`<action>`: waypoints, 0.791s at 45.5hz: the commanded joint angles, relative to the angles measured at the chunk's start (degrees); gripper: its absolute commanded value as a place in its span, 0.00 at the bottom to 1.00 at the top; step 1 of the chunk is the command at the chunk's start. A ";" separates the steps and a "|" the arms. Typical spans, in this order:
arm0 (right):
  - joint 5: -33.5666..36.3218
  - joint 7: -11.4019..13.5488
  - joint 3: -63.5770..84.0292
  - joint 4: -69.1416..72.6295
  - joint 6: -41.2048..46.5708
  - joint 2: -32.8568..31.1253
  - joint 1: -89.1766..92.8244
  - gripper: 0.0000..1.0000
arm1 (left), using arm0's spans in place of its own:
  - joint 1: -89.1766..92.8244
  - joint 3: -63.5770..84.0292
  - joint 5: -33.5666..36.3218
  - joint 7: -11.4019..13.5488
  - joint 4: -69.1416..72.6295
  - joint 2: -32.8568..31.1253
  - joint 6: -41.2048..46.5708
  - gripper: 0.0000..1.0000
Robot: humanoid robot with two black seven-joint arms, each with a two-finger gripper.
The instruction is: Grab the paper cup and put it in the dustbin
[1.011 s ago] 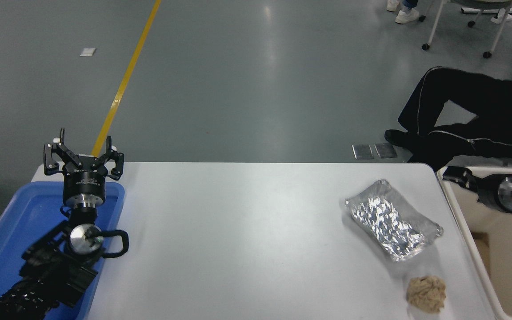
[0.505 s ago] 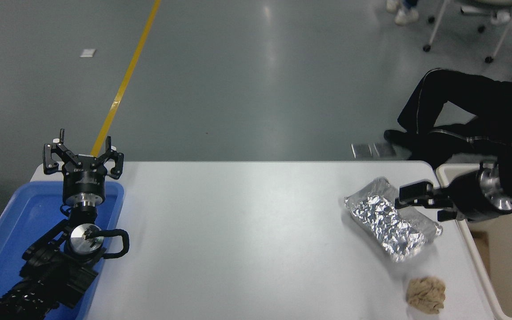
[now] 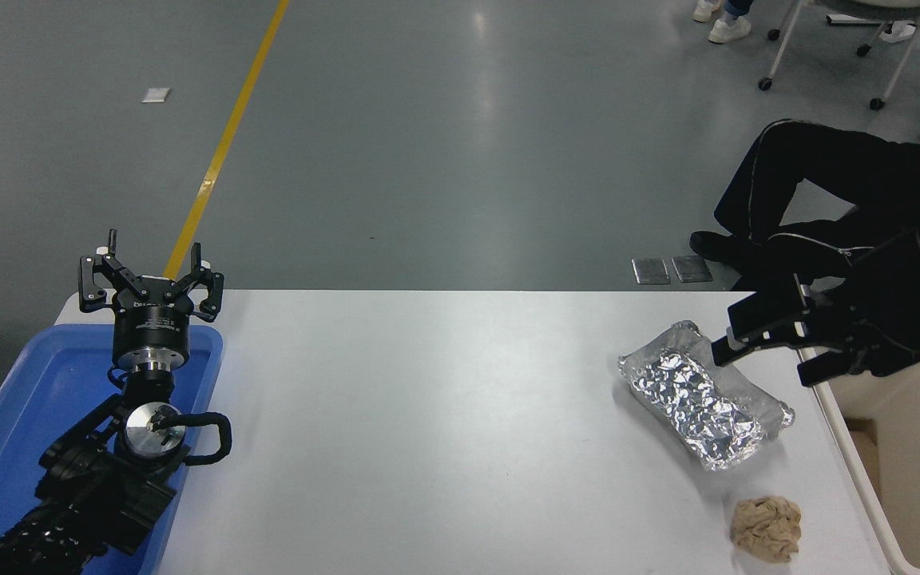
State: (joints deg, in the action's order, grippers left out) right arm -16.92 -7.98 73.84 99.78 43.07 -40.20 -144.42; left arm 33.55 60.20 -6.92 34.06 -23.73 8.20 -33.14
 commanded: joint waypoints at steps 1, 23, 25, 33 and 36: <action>-0.13 0.16 -0.10 0.22 1.93 -1.19 -3.76 1.00 | 0.03 0.00 -0.02 0.04 0.00 0.06 0.01 0.99; 0.84 0.86 2.71 -1.43 -13.00 -4.71 14.07 1.00 | 0.03 0.00 -0.02 0.04 0.00 0.06 0.01 0.99; 1.10 0.95 2.89 -2.13 -15.28 -4.71 16.70 1.00 | 0.03 0.00 -0.02 0.04 0.00 0.06 0.01 0.99; 4.87 1.30 2.71 -5.65 -25.39 -5.33 27.69 1.00 | 0.03 0.00 -0.02 0.04 0.00 0.06 0.01 0.99; 6.28 1.39 2.45 -7.05 -28.38 -5.24 30.86 1.00 | 0.03 0.00 -0.02 0.04 0.00 0.06 0.01 0.99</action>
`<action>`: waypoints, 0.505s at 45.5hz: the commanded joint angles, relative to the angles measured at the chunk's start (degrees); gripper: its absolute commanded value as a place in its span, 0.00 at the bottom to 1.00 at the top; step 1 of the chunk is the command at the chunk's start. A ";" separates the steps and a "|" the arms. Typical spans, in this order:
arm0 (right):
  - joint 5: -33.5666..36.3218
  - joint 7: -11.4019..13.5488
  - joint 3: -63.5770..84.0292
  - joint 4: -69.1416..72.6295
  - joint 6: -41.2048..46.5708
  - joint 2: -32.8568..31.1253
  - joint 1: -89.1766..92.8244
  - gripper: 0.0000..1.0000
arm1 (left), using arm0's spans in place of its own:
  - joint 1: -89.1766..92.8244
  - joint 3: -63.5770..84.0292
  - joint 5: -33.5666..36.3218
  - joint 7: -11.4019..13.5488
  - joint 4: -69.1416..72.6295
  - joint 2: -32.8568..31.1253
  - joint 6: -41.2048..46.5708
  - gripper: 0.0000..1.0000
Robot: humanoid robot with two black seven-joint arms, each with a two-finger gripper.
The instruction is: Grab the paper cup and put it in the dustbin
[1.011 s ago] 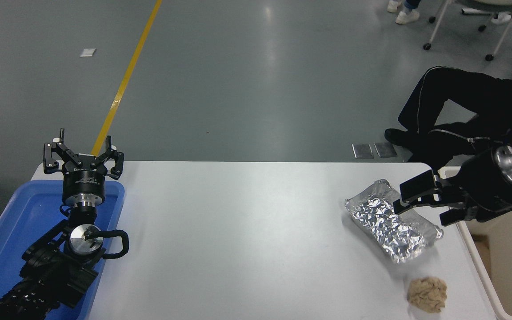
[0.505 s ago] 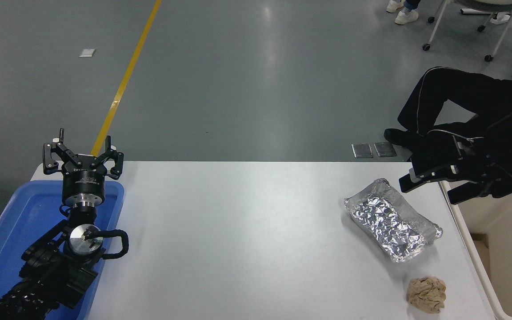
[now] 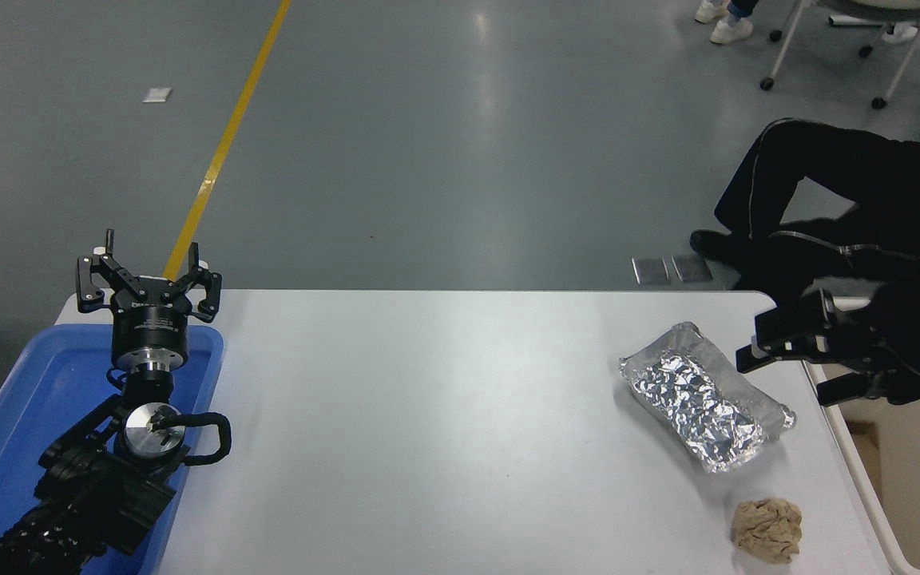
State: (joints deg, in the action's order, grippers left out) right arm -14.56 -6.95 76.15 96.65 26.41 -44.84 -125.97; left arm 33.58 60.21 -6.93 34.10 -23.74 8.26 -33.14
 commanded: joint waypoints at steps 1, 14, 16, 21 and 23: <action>4.19 0.36 0.05 -4.19 -12.25 -0.60 13.38 1.00 | -0.01 0.00 -0.01 0.00 0.01 0.00 0.00 0.99; 4.63 0.27 -0.39 -4.63 -14.11 -1.74 16.46 1.00 | -0.09 0.00 -0.01 0.00 0.01 0.00 0.00 0.99; 4.54 0.27 -0.39 -4.37 -13.76 -2.44 15.76 1.00 | -0.01 0.00 -0.01 0.00 0.01 0.00 0.00 0.99; 3.23 0.01 -0.30 -1.82 -12.79 -4.55 12.16 1.00 | -0.01 0.00 -0.01 0.00 0.01 0.00 0.00 0.99; 2.70 0.01 -0.39 -1.12 -12.09 -5.08 10.76 1.00 | -0.01 0.00 -0.01 -0.08 0.01 0.00 0.00 0.99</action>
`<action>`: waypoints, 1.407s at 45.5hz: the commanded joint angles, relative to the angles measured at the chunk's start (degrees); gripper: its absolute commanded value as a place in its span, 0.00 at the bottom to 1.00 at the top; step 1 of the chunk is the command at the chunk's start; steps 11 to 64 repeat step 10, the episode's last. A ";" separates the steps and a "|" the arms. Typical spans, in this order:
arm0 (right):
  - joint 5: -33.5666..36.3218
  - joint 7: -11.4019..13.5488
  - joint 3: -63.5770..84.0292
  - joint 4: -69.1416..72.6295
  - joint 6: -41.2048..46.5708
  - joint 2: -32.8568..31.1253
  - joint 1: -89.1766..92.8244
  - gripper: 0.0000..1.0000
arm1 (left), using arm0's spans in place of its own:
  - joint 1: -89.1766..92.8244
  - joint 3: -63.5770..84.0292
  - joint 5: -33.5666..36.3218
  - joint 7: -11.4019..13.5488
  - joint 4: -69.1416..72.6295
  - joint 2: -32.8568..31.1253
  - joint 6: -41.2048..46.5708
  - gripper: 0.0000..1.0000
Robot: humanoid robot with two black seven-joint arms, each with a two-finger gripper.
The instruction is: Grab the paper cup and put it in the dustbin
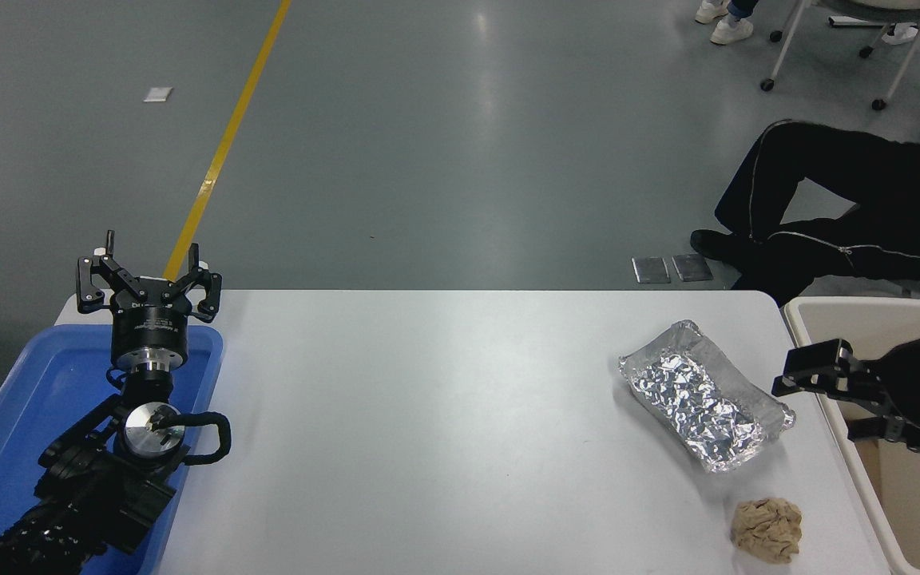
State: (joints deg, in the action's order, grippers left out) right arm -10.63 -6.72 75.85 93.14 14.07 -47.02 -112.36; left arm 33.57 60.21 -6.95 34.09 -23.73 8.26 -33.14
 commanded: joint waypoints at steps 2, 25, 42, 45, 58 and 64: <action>-1.50 -0.22 -0.26 3.27 0.43 -3.16 -4.53 1.00 | 0.00 0.00 0.01 0.01 0.00 0.00 0.00 0.99; -1.59 -0.57 -1.75 3.62 4.90 -8.87 -14.72 1.00 | 0.00 0.00 0.01 0.01 0.00 0.00 0.00 0.99; -1.59 -0.57 -1.75 3.62 4.90 -8.87 -14.72 1.00 | 0.00 0.00 0.01 0.01 0.00 0.00 0.00 0.99; -1.59 -0.57 -1.75 3.62 4.90 -8.87 -14.72 1.00 | 0.00 0.00 0.01 0.01 0.00 0.00 0.00 0.99; -1.59 -0.57 -1.75 3.62 4.90 -8.87 -14.72 1.00 | 0.00 0.00 0.01 0.01 0.00 0.00 0.00 0.99; -1.59 -0.57 -1.75 3.62 4.90 -8.87 -14.72 1.00 | 0.00 0.00 0.01 0.01 0.00 0.00 0.00 0.99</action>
